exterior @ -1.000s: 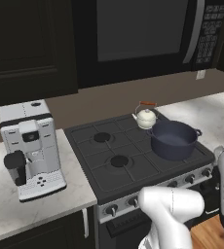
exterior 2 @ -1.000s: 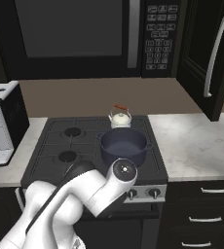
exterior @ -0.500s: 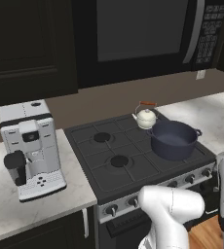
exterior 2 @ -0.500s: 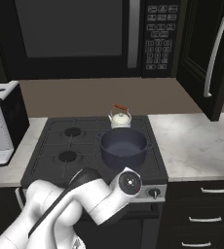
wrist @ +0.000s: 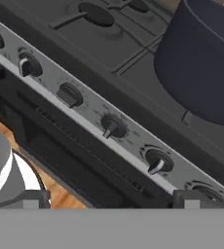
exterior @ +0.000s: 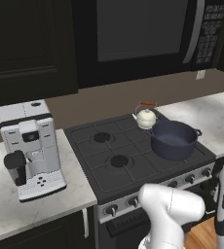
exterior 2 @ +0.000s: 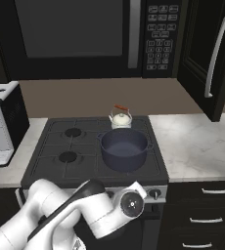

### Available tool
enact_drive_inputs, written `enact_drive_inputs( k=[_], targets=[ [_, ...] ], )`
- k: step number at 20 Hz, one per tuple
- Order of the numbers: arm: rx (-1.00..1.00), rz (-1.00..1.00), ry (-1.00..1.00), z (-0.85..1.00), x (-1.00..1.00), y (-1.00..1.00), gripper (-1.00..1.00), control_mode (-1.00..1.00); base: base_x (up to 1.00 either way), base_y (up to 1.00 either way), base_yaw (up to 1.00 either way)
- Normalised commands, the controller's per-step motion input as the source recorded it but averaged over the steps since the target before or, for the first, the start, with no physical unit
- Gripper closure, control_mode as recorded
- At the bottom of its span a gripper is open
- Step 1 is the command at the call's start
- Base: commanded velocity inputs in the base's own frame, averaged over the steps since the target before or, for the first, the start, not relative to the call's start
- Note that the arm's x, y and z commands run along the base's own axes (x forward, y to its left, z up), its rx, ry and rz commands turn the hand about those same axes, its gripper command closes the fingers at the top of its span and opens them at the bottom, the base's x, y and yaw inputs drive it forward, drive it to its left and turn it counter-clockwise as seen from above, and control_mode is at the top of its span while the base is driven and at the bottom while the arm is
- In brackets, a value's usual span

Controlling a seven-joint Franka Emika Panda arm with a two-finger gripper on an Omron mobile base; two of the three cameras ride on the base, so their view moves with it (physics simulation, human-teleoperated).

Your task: Pick the kettle from the cabinet and place it on a stove burner. Then pick the pot from the counter and place it on another stove burner. Finally, turn both burners on.

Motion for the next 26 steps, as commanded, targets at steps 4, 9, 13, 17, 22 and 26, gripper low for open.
enact_drive_inputs(
  k=[4,9,13,17,22,26],
  targets=[
    [0.10,-0.25,-0.08,-0.20,0.01,-0.02,-1.00,-1.00,0.00,0.00,0.00],
    [0.07,-0.22,-0.07,-0.11,0.05,0.00,-1.00,-1.00,0.00,0.00,0.00],
    [0.00,-0.05,0.01,-0.01,0.08,-0.08,-1.00,-1.00,0.00,0.00,0.00],
    [0.00,-0.03,-0.01,-0.05,0.25,-0.04,-1.00,-1.00,0.00,0.00,0.00],
    [0.00,0.00,-0.07,-0.05,0.20,-0.01,-1.00,-1.00,0.00,0.00,0.00],
    [0.01,0.00,-0.11,-0.15,0.11,-0.07,-1.00,-1.00,0.00,0.00,0.00]
  ],
)
